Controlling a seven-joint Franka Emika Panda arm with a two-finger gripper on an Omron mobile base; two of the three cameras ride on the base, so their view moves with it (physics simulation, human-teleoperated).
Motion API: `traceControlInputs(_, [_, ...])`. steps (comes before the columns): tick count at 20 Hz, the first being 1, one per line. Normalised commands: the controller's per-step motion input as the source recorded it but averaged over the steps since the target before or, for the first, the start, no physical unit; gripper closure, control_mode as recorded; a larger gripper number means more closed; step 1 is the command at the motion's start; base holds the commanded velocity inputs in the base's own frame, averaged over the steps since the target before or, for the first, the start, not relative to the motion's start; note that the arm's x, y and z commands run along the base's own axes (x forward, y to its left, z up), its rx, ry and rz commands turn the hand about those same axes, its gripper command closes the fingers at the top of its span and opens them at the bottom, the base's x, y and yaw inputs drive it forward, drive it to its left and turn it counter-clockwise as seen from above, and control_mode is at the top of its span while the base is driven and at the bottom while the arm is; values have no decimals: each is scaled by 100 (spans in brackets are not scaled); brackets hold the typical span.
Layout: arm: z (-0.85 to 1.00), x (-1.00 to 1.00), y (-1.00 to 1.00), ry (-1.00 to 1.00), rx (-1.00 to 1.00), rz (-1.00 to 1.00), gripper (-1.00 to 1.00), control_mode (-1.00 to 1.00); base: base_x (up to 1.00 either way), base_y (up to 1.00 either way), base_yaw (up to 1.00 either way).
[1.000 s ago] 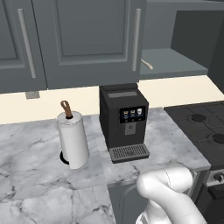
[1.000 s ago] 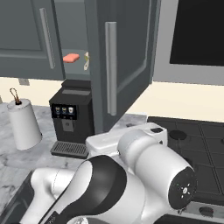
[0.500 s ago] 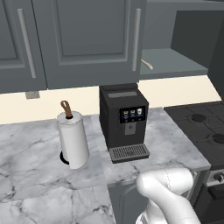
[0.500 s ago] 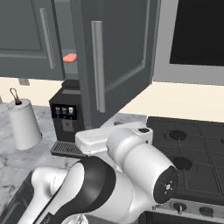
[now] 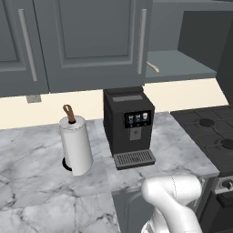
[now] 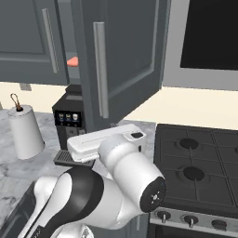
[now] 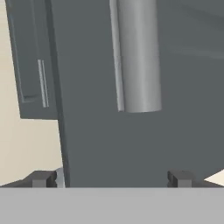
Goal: Pick up the bar soap and dish brush from the sink, and place them back in the cabinet, and close the cabinet doors.
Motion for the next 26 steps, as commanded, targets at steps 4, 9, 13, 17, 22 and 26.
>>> traceControlInputs(4, [0, 27, 37, -6, 0, 0, -100, -100, 0, 0, 0])
traceControlInputs(9, [0, 30, 36, -1, 0, 3, -100, -100, 0, 0, 0])
traceControlInputs(13, [0, 28, 34, 0, 0, 5, -100, -100, 0, 0, 0])
traceControlInputs(17, [0, 33, 34, 0, 1, 5, -100, -100, 0, 0, 0])
traceControlInputs(22, [0, 32, 29, 0, 3, 3, -100, -100, 0, 0, 0])
traceControlInputs(26, [0, 27, 13, 0, 1, 0, -100, -100, 0, 0, 0])
